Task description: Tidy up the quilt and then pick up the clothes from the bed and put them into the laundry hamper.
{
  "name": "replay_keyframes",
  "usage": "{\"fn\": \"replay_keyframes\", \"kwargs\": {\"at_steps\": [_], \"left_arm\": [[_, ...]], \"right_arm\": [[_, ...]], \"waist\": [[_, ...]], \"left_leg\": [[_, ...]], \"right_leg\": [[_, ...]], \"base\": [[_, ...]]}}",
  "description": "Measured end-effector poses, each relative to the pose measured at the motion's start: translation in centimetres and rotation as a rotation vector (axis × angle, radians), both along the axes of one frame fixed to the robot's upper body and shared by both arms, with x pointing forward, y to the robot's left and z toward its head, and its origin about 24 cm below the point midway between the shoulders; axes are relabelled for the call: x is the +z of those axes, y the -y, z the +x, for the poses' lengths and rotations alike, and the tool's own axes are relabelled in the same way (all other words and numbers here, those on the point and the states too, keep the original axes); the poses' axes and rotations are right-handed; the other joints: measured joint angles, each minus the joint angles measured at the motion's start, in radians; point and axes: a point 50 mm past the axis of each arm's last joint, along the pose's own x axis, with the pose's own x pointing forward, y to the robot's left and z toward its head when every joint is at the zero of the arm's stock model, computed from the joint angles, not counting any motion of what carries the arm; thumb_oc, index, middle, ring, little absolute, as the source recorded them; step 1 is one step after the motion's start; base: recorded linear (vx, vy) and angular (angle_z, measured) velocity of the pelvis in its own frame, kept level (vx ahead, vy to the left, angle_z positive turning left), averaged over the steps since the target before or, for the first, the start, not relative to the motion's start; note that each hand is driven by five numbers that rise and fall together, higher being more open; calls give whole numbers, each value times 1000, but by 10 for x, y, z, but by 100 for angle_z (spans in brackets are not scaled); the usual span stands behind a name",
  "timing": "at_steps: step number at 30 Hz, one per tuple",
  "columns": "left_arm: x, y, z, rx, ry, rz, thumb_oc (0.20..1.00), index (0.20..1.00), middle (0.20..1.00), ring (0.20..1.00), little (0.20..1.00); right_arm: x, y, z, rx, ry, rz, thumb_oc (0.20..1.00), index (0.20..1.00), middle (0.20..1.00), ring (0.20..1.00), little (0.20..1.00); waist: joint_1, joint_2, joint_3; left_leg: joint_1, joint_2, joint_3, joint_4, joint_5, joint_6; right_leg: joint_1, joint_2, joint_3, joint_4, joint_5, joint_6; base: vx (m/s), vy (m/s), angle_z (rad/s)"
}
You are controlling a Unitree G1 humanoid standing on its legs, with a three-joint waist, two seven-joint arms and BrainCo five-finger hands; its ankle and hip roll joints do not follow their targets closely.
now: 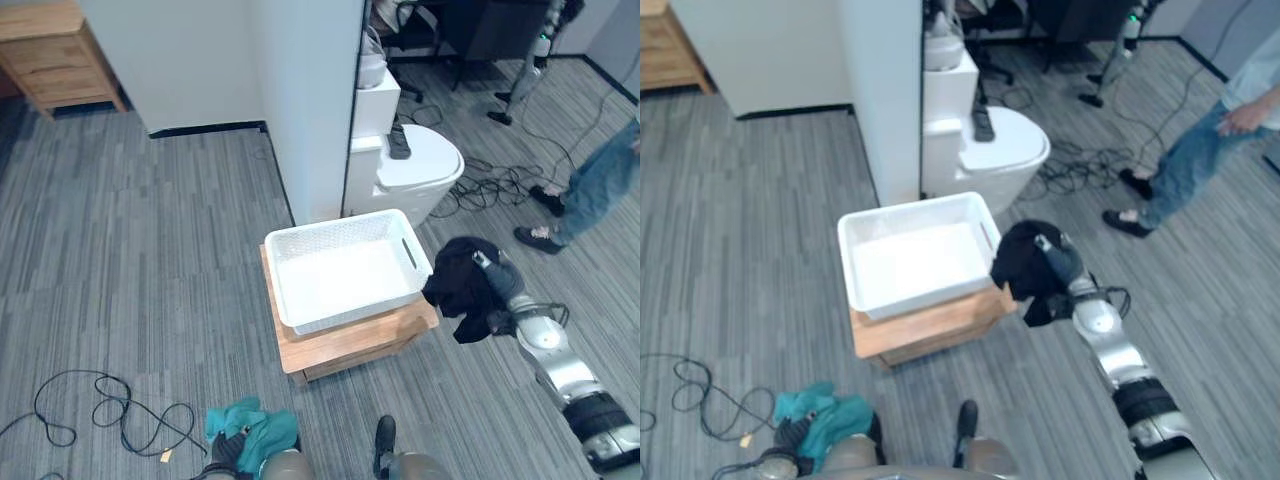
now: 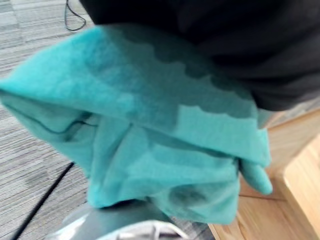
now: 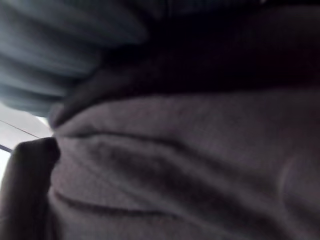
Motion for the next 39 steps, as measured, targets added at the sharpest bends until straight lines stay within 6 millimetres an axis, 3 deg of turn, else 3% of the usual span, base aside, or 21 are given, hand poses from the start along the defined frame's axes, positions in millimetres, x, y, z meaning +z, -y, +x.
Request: {"fn": "replay_keyframes", "kwargs": {"at_steps": [1, 3, 4, 5, 6, 10, 12, 13, 15, 16, 18, 21, 23, 27, 28, 29, 31, 34, 35, 38, 39], "left_arm": [[2, 2, 6, -16, 21, -3, 200, 200, 200, 200, 200], [1, 1, 1, -19, 3, -3, 200, 200, 200, 200, 200], [2, 1, 9, -26, 16, -6, 200, 200, 200, 200, 200], [11, 0, 30, -63, 73, 9, 200, 200, 200, 200, 200], [19, 0, 47, -130, 123, 29, 200, 200, 200, 200, 200], [28, -12, 58, -124, 161, 59, 200, 200, 200, 200, 200], [31, -12, 63, -105, 188, 47, 200, 200, 200, 200, 200], [34, -18, 62, -97, 196, 55, 200, 200, 200, 200, 200], [40, -26, 62, -98, 219, 76, 200, 200, 200, 200, 200], [45, -32, 64, -36, 268, 64, 200, 200, 200, 200, 200], [52, -29, 70, -48, 327, 64, 200, 200, 200, 200, 200], [62, -17, 85, -37, 419, 17, 200, 200, 200, 200, 200], [72, -14, 100, -26, 488, -10, 200, 200, 200, 200, 200], [118, -3, 144, -72, 715, -46, 200, 200, 200, 200, 200], [144, 1, 157, -124, 823, -40, 200, 200, 200, 200, 200], [150, 1, 159, -140, 850, -36, 200, 200, 200, 200, 200], [192, 8, 177, -250, 1010, -9, 200, 200, 200, 200, 200], [232, 32, 183, -371, 1170, -45, 200, 200, 200, 200, 200], [243, 40, 185, -419, 1225, -51, 200, 200, 200, 200, 200], [249, 54, 191, -454, 1235, -77, 200, 200, 200, 200, 200], [260, 60, 200, -458, 1256, -83, 200, 200, 200, 200, 200]], "right_arm": [[4, -8, 4, 17, 16, 15, 200, 200, 200, 200, 200], [13, -41, 16, 90, 32, 57, 200, 200, 200, 200, 200], [14, -47, 16, 107, 49, 75, 200, 200, 200, 200, 200], [9, -56, 19, 124, 19, 54, 200, 200, 200, 200, 200], [12, -63, 21, 152, 34, 20, 200, 200, 200, 200, 200], [14, -59, 33, 107, 36, 7, 200, 200, 200, 200, 200], [12, -57, 35, 70, 14, 5, 200, 200, 200, 200, 200], [14, -59, 38, 76, 11, -3, 200, 200, 200, 200, 200], [19, -56, 42, 57, 25, 0, 200, 200, 200, 200, 200], [25, -55, 50, 43, 26, -27, 200, 200, 200, 200, 200], [36, -49, 55, 14, 50, -42, 1000, 1000, 1000, 1000, 1000], [35, -36, 64, -57, 10, -72, 1000, 1000, 1000, 1000, 1000], [27, -29, 65, -96, -27, -82, 1000, 1000, 1000, 1000, 1000], [26, -30, 64, -114, -10, -230, 1000, 1000, 1000, 1000, 1000], [32, -39, 59, -60, 63, -383, 1000, 1000, 1000, 1000, 1000], [34, -42, 57, -46, 84, -401, 1000, 1000, 1000, 1000, 1000], [32, -50, 43, 3, 155, -461, 1000, 1000, 1000, 1000, 1000], [-4, -35, 14, -23, 62, -348, 1000, 1000, 1000, 1000, 1000], [-25, -24, 4, -30, -44, -353, 1000, 1000, 1000, 1000, 1000], [-56, -12, -16, -47, -192, -287, 1000, 1000, 1000, 1000, 1000], [-59, -5, -18, -61, -217, -294, 1000, 1000, 1000, 1000, 1000]], "waist": [[-2, -3, 1], [-12, -13, 4], [-15, 1, 11], [-16, 27, 29], [-19, 45, 41], [-12, 7, 45], [-6, 0, 46], [26, -27, 44], [29, -51, 44], [47, -44, 49], [38, -13, 65], [39, 28, 77], [38, 30, 77], [0, 24, 78], [-9, 21, 78], [-13, 21, 78], [-39, 22, 75], [-63, 14, 69], [-89, 14, 67], [-137, 13, 55], [-127, 18, 54]], "left_leg": [[3, -5, 53, 9, 7, -1], [11, -30, 49, -42, 15, 15], [9, -28, 42, -45, 16, 23], [9, -1, 7, -59, 30, 39], [6, 17, -16, -98, 81, 65], [9, -53, -100, -155, 115, 77], [15, -79, -122, -175, 121, 79], [43, -104, -125, -197, 124, 69], [46, -136, -148, -202, 123, 54], [43, -132, -155, -212, 131, 27], [24, -111, -181, -213, 139, 15], [8, -70, -191, -214, 154, 8], [7, -63, -191, -219, 155, 4], [20, -60, -175, -219, 157, 2], [31, -62, -161, -221, 156, 1], [36, -62, -157, -221, 155, 0], [70, -54, -129, -221, 146, -12], [83, -44, -113, -222, 143, -16], [91, -43, -107, -222, 144, -19], [126, -37, -54, -216, 135, -29], [126, -31, -39, -215, 140, -24]], "right_leg": [[3, -6, -23, 6, 1, 5], [-4, -26, -11, 13, 24, 32], [-14, -27, -18, 50, 29, 35], [-96, -25, -21, 229, 37, 46], [-231, -19, 28, 418, 33, 104], [-177, -64, 200, 35, 21, 95], [-168, -81, 200, 11, 23, 93], [-147, -100, 170, 4, 24, 92], [-103, -101, 161, 10, 64, 86], [-94, -93, 132, 0, 70, 83], [-99, -69, 123, 6, 61, 69], [-110, -32, 108, 6, 61, 68], [-109, -26, 108, 6, 64, 59], [-108, -19, 116, 6, 86, 30], [-105, -21, 135, 6, 86, 30], [-103, -21, 138, 6, 86, 30], [-88, -12, 161, 6, 86, 31], [-83, -2, 168, 0, 72, 31], [-86, 2, 180, 0, 52, 30], [-91, 10, 209, 0, 39, 30], [-95, 9, 208, -1, 28, 37]], "base": [[45, 19, 69], [12, -12, 8], [-23, -12, 47], [-57, -114, 90], [31, -184, 85], [133, -143, 72], [116, -98, 53], [75, -169, 30], [88, -197, 35], [52, -166, 44], [13, -108, 30], [-22, -60, 7], [-41, -46, -2], [-26, -34, -11], [22, -19, -24], [-8, -33, -35], [7, -46, -36], [10, -27, -22], [14, -12, -23], [40, 10, -52], [18, -1, -68]]}}
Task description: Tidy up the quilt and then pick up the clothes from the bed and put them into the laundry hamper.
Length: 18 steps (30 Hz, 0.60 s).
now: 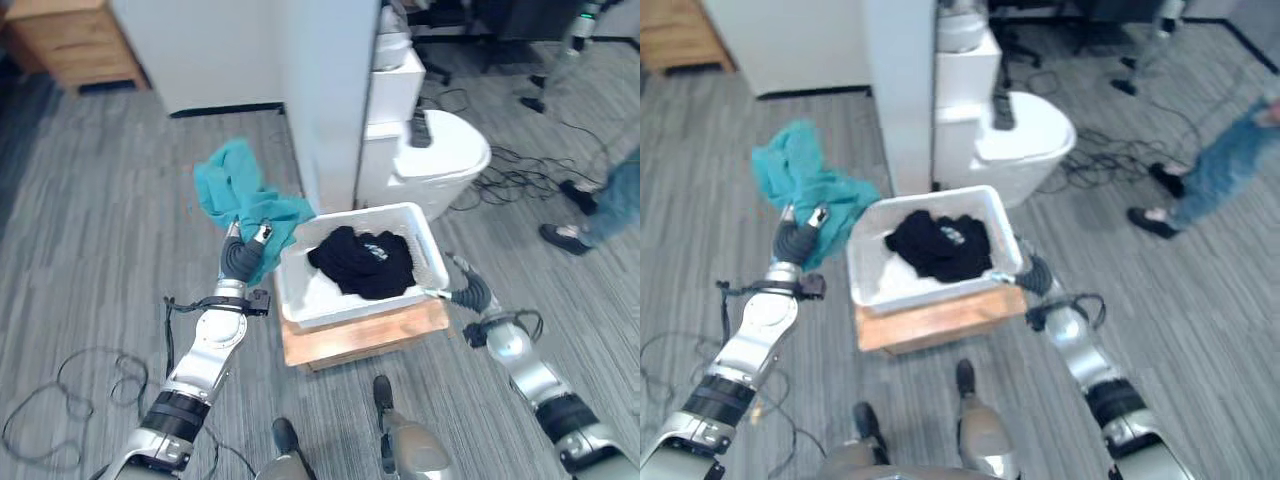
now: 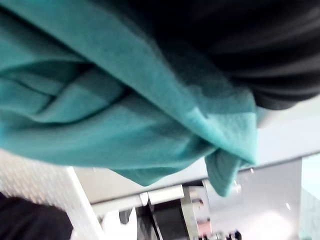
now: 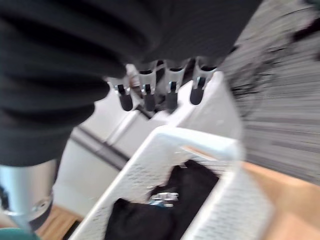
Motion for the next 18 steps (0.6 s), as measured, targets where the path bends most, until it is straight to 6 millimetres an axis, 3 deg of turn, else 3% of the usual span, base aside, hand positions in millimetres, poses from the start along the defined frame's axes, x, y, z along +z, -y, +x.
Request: {"fn": "replay_keyframes", "kwargs": {"at_steps": [1, 2, 3, 5, 7, 11, 13, 14, 15, 16, 17, 18], "left_arm": [[17, 1, -1, -67, 50, 78, 200, 200, 200, 200, 200], [31, -11, -10, -76, 107, 127, 200, 200, 200, 200, 200], [31, -17, -13, -73, 108, 133, 200, 200, 200, 200, 200], [14, -24, -14, -50, 40, 132, 200, 200, 200, 200, 200], [3, -25, -11, -36, -6, 125, 200, 200, 200, 200, 200], [-15, -19, 6, 0, -85, 211, 200, 200, 200, 200, 200], [-34, -16, 9, 26, -152, 185, 200, 200, 200, 200, 200], [-45, -12, 10, 45, -186, 155, 310, 310, 310, 310, 310], [-56, -11, 9, 52, -235, 171, 1000, 1000, 1000, 1000, 1000], [-72, -19, 12, 51, -308, 267, 1000, 1000, 1000, 1000, 1000], [-93, -50, 20, 144, -502, 413, 1000, 1000, 1000, 1000, 1000], [-97, -58, 20, 184, -548, 423, 1000, 1000, 1000, 1000, 1000]], "right_arm": [[1, 0, -6, 8, 0, 25, 1000, 1000, 1000, 1000, 1000], [5, 6, -14, 4, 28, 32, 1000, 1000, 1000, 1000, 1000], [4, 14, -20, -21, 26, 33, 1000, 1000, 1000, 1000, 1000], [-12, 28, -37, -80, -27, 43, 1000, 1000, 1000, 1000, 1000], [-21, 25, -39, -74, -67, 43, 1000, 1000, 1000, 1000, 1000], [-64, 3, -66, -44, -239, 108, 1000, 1000, 1000, 1000, 1000], [-82, 7, -82, -60, -316, 95, 1000, 1000, 1000, 1000, 1000], [-92, 13, -87, -115, -363, 91, 1000, 1000, 1000, 1000, 1000], [-107, 12, -101, -144, -430, 110, 1000, 1000, 1000, 1000, 1000], [-116, 13, -104, -163, -468, 108, 1000, 1000, 1000, 1000, 1000], [-132, 9, -116, -133, -593, 65, 1000, 1000, 1000, 1000, 1000], [-136, 10, -122, -151, -608, 83, 1000, 1000, 1000, 1000, 1000]], "waist": [[-3, 6, -4], [-27, 9, -14], [-44, 12, -28], [-53, 52, -66], [-59, 69, -75], [-110, 59, -92], [-132, 60, -118], [-133, 57, -120], [-151, 52, -122], [-150, 50, -122], [-158, 46, -121], [-181, 48, -120]], "left_leg": [[-13, 13, 10, -7, -15, -3], [-5, 18, 23, -7, -20, -10], [6, 17, 29, -7, -20, -15], [27, 27, 49, -7, -19, -32], [45, 34, 71, -7, -30, -38], [57, 26, 95, -7, -40, -39], [23, 18, 95, -7, -49, -44], [8, 13, 95, -7, -42, -35], [-3, 3, 104, -7, -40, -39], [-5, 3, 100, -8, -40, -39], [-4, 6, 122, -8, -41, -39], [-15, 4, 130, -8, -44, -39]], "right_leg": [[-11, 9, 0, 1, 2, 9], [-13, 10, -16, 1, 10, 5], [-12, 12, -18, 1, 32, -7], [-4, 33, -1, 3, 43, -12], [5, 38, 12, 6, 44, -10], [1, 34, 33, 1, 43, -10], [-32, 23, 38, 0, 18, -1], [-51, 18, 36, 0, 20, 1], [-70, 19, 48, 0, 22, 4], [-65, 19, 45, 0, 21, 3], [-80, 20, 60, 0, 22, 4], [-95, 15, 63, 0, 22, 4]], "base": [[24, 19, -48], [24, 19, -31], [41, 57, -20], [23, 37, -23], [32, 18, -37], [-26, -9, -20], [-20, 44, -1], [54, 131, 7], [53, 131, 10], [-21, 28, -20], [-31, 41, -30], [-36, 52, -39]]}}
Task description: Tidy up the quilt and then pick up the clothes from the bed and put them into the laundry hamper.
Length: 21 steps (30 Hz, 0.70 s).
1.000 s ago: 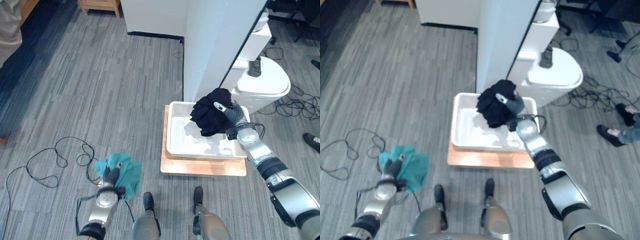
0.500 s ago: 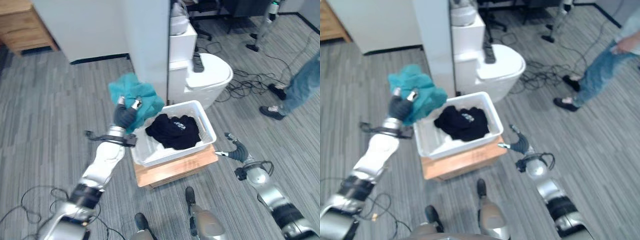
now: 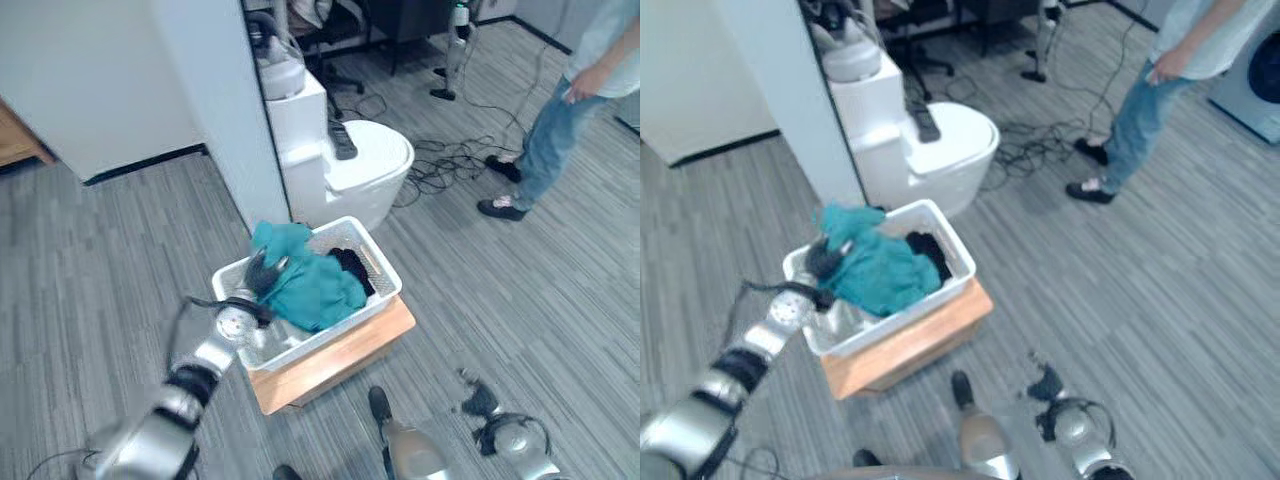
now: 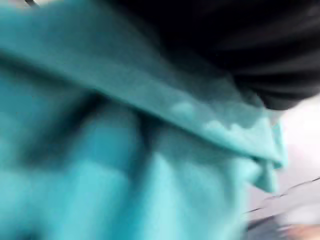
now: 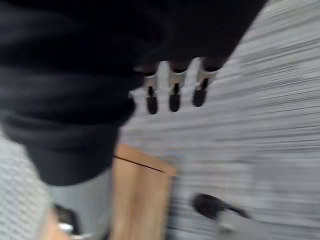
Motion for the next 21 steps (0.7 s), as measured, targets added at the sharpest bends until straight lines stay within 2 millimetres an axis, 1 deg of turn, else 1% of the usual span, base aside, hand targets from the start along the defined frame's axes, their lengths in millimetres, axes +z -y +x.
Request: {"fn": "replay_keyframes", "kwargs": {"at_steps": [1, 2, 3, 4, 5, 6, 7, 8, 10, 11, 13, 14, 15, 16, 17, 18, 19, 20, 21], "left_arm": [[2, -10, -1, 35, -6, 14, 1000, 1000, 1000, 1000, 1000], [-4, -10, -2, 48, -37, 13, 1000, 1000, 1000, 1000, 1000], [-6, -7, -1, 49, -49, 10, 1000, 1000, 1000, 1000, 1000], [2, 15, 5, -12, -12, -22, 1000, 1000, 1000, 1000, 1000], [5, 28, 6, -58, 17, -33, 1000, 1000, 1000, 1000, 1000], [9, 50, 7, -118, 60, -77, 1000, 1000, 1000, 1000, 1000], [9, 59, 6, -138, 68, -102, 1000, 1000, 1000, 1000, 1000], [8, 63, 5, -145, 71, -115, 1000, 1000, 1000, 1000, 1000], [10, 62, 5, -142, 79, -119, 1000, 1000, 1000, 1000, 1000], [15, 60, 6, -144, 103, -117, 1000, 1000, 1000, 1000, 1000], [18, 58, 6, -129, 124, -133, 1000, 1000, 1000, 1000, 1000], [20, 57, 6, -124, 135, -130, 1000, 1000, 1000, 1000, 1000], [19, 50, 3, -92, 148, -156, 1000, 1000, 1000, 1000, 1000], [24, 47, 0, -58, 189, -231, 1000, 1000, 1000, 1000, 1000], [22, 43, -5, -33, 204, -272, 1000, 1000, 1000, 1000, 1000], [10, 30, -21, 13, 185, -298, 1000, 1000, 1000, 1000, 1000], [1, 25, -28, 35, 157, -305, 1000, 1000, 1000, 1000, 1000], [-11, 16, -40, 69, 121, -299, 1000, 1000, 1000, 1000, 1000], [-22, 10, -52, 101, 86, -300, 1000, 1000, 1000, 1000, 1000]], "right_arm": [[-1, 0, -1, -24, 0, 15, 1000, 1000, 1000, 1000, 1000], [-15, 5, -18, -109, -85, 35, 1000, 1000, 1000, 1000, 1000], [-22, 7, -27, -155, -135, 39, 1000, 1000, 1000, 1000, 1000], [-35, 10, -50, -264, -236, 47, 1000, 1000, 1000, 1000, 1000], [-39, 11, -61, -285, -284, 47, 1000, 1000, 1000, 1000, 1000], [-44, 9, -77, -318, -333, 55, 1000, 1000, 1000, 1000, 1000], [-47, 7, -84, -324, -358, 59, 1000, 1000, 1000, 1000, 1000], [-48, 6, -87, -325, -370, 62, 1000, 1000, 1000, 1000, 1000], [-48, 5, -87, -325, -371, 64, 1000, 1000, 1000, 1000, 1000], [-48, 4, -86, -322, -370, 68, 1000, 1000, 1000, 1000, 1000], [-50, 4, -92, -328, -391, 65, 1000, 1000, 1000, 1000, 1000], [-50, 4, -94, -330, -395, 64, 1000, 1000, 1000, 1000, 1000], [-49, 4, -87, -320, -381, 63, 1000, 1000, 1000, 1000, 1000], [-50, 4, -94, -321, -404, 58, 1000, 1000, 1000, 1000, 1000], [-50, 3, -95, -320, -403, 58, 1000, 1000, 1000, 1000, 1000], [-51, 3, -96, -317, -417, 51, 1000, 1000, 1000, 1000, 1000], [-51, 3, -97, -319, -417, 50, 1000, 1000, 1000, 1000, 1000], [-50, 3, -94, -314, -411, 49, 1000, 1000, 1000, 1000, 1000], [-49, 2, -88, -306, -399, 48, 1000, 1000, 1000, 1000, 1000]], "waist": [[-5, 8, 6], [-12, 13, 9], [-18, 16, 11], [-2, 20, 14], [8, 21, 15], [27, 20, 17], [29, 19, 17], [27, 20, 18], [30, 19, 19], [32, 19, 20], [34, 20, 19], [45, 21, 19], [80, 28, 21], [72, 21, 17], [76, 20, 16], [83, 17, 15], [85, 13, 11], [111, 11, 9], [118, 8, 8]], "left_leg": [[-7, -4, 10, 0, -2, 1], [-11, -16, 20, 0, -1, 5], [-11, -16, 23, 1, -2, 6], [-11, -14, 15, 0, -5, 5], [-9, -14, 13, 0, -5, 5], [1, -14, 11, 0, -6, 5], [10, -13, 7, 0, -7, 6], [22, -13, 4, 0, -12, 8], [39, -19, -3, 0, -23, 9], [50, -27, -25, 0, -32, 9], [57, -27, -48, 0, -27, 8], [56, -27, -50, 0, -24, 7], [41, -21, -61, 0, -24, 15], [46, -20, -65, 0, -23, 14], [38, -17, -76, 0, -22, 14], [39, -7, -98, 0, -15, 12], [43, -4, -99, 0, -9, 12], [40, -1, -100, 0, -4, 13], [42, 0, -104, 0, -5, 13]], "right_leg": [[-10, -4, -2, 0, 2, 2], [-24, -10, 5, 6, 37, 6], [-25, -10, 7, 6, 44, 3], [-20, -12, 0, 6, 43, 3], [-16, -12, -4, 7, 43, 3], [-3, -13, -9, 7, 43, 3], [9, -15, -14, 7, 43, 3], [24, -16, -20, 7, 43, 3], [46, -23, -25, 6, 43, 3], [66, -38, -41, 0, 11, 4], [84, -40, -56, 0, -1, 4], [83, -40, -57, 0, -3, 5], [83, -39, -64, 4, 2, 11], [81, -41, -75, 0, 0, 8], [86, -39, -88, 0, -2, 6], [100, -32, -111, 0, -6, 0], [101, -29, -114, 0, -5, 0], [106, -27, -123, 1, -1, 0], [114, -27, -128, 1, -1, -3]], "base": [[-17, 9, -26], [4, -8, -21], [16, -45, -14], [8, -25, 3], [15, -31, 11], [21, 1, 13], [21, 1, 17], [23, 6, 12], [16, -2, 14], [12, -3, 35], [-37, -38, 36], [-87, -71, 16], [-85, -69, 8], [0, 8, 17], [12, 13, 35], [13, 11, 37], [17, 19, 27], [9, 11, 12], [-4, 48, 14]]}}
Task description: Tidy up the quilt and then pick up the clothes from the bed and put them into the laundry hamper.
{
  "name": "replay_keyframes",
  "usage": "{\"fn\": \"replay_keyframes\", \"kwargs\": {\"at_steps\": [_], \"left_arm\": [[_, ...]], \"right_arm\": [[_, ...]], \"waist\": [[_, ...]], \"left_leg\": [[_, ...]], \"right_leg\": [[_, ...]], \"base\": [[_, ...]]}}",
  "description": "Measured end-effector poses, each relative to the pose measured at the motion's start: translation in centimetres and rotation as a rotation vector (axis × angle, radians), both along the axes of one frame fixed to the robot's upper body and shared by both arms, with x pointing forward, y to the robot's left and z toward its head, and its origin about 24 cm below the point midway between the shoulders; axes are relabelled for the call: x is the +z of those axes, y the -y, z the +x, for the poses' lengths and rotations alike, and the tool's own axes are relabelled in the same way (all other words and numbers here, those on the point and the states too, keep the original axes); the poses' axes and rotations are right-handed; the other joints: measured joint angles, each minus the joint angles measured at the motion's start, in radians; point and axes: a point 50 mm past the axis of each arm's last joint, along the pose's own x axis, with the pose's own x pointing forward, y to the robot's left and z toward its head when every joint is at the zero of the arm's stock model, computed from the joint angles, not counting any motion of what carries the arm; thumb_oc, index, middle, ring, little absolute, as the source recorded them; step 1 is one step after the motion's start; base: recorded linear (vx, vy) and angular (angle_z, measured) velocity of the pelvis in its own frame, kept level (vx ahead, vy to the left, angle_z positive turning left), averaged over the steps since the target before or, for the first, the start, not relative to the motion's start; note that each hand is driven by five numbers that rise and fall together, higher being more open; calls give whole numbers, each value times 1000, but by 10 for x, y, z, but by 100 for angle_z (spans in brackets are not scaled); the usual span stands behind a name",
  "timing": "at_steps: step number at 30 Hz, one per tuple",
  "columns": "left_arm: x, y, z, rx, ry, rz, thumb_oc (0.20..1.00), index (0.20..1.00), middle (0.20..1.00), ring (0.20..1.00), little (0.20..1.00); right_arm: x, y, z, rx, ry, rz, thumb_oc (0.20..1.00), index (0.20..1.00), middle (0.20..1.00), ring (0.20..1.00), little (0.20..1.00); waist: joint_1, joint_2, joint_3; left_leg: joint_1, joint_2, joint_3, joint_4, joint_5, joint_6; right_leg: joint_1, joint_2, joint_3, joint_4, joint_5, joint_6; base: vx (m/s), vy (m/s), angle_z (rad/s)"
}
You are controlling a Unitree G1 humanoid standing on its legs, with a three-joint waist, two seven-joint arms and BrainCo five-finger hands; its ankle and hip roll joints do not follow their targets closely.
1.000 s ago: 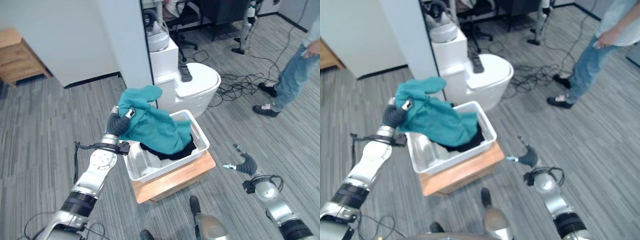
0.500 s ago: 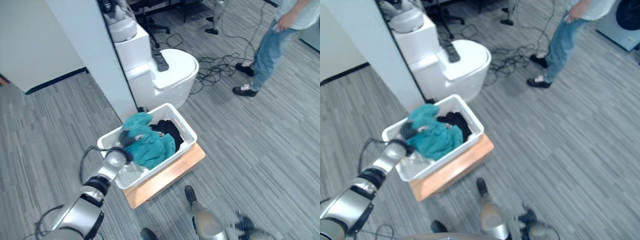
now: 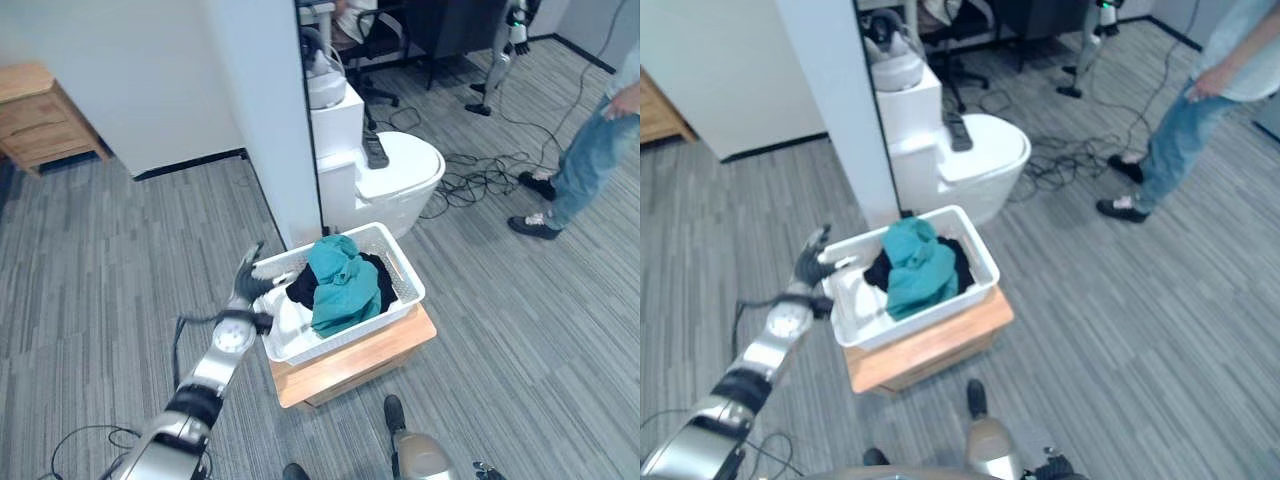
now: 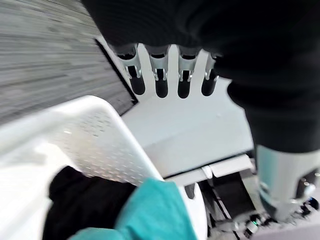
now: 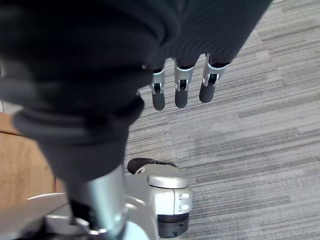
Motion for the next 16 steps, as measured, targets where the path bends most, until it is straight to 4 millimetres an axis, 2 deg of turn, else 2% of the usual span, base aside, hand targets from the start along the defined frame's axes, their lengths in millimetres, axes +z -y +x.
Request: {"fn": "replay_keyframes", "kwargs": {"at_steps": [3, 4, 5, 6, 7, 9, 10, 13, 16], "left_arm": [[-48, -26, -48, 168, -188, -40, 1000, 1000, 1000, 1000, 1000], [-70, -37, -74, 224, -320, -17, 1000, 1000, 1000, 1000, 1000], [-82, -43, -89, 247, -392, 0, 1000, 1000, 1000, 1000, 1000], [-101, -49, -113, 291, -518, 19, 1000, 1000, 1000, 1000, 1000], [-114, -49, -135, 299, -614, 34, 1000, 1000, 1000, 1000, 1000], [-129, -46, -164, 321, -739, 35, 1000, 1000, 1000, 1000, 1000], [-146, -39, -202, 346, -895, 43, 1000, 1000, 1000, 1000, 1000], [-159, -23, -249, 330, -1066, 34, 1000, 1000, 1000, 1000, 1000], [-159, -24, -256, 309, -1092, 52, 1000, 1000, 1000, 1000, 1000]], "right_arm": [[0, -3, 0, 84, -10, -36, 1000, 1000, 1000, 1000, 1000], [1, -7, 8, 130, 11, -41, 1000, 1000, 1000, 1000, 1000], [1, -9, 11, 173, 13, -48, 1000, 1000, 1000, 1000, 1000], [1, -13, 11, 223, 9, -53, 1000, 1000, 1000, 1000, 1000], [1, -16, 14, 250, 13, -57, 1000, 1000, 1000, 1000, 1000], [0, -19, 12, 262, 6, -53, 1000, 1000, 1000, 1000, 1000], [-1, -24, 11, 311, -9, -61, 1000, 1000, 1000, 1000, 1000], [-2, -30, 11, 347, -13, -54, 1000, 1000, 1000, 1000, 1000], [-2, -29, 10, 361, -24, -55, 1000, 1000, 1000, 1000, 1000]], "waist": [[27, -22, -20], [53, -37, -30], [55, -45, -35], [46, -56, -47], [53, -61, -56], [58, -65, -63], [72, -77, -73], [78, -90, -83], [105, -92, -88]], "left_leg": [[19, 2, -18, 0, -1, -1], [12, -2, -21, 0, -1, 0], [13, -3, -22, 0, -6, 3], [18, -7, -21, 0, -9, 4], [15, -9, -24, 0, -11, 5], [13, -14, -26, 0, -13, 5], [15, -18, -29, 0, -20, 7], [12, -22, -48, 0, -17, 11], [8, -22, -51, 0, -12, 12]], "right_leg": [[23, 1, -15, 5, 3, -2], [22, -5, -17, 5, 3, -3], [22, -7, -18, 5, 3, -3], [25, -11, -17, 5, 3, -3], [27, -14, -20, 5, 2, -2], [27, -18, -21, 5, 2, -2], [30, -23, -24, 4, 1, -3], [38, -29, -39, 0, -20, -6], [39, -31, -47, -1, -23, -4]], "base": [[-9, 69, 17], [1, 86, 8], [11, 67, 5], [-2, 50, 5], [-9, 87, 3], [-18, 76, 4], [-13, 82, 8], [-5, 64, 17], [-12, 80, 10]]}}
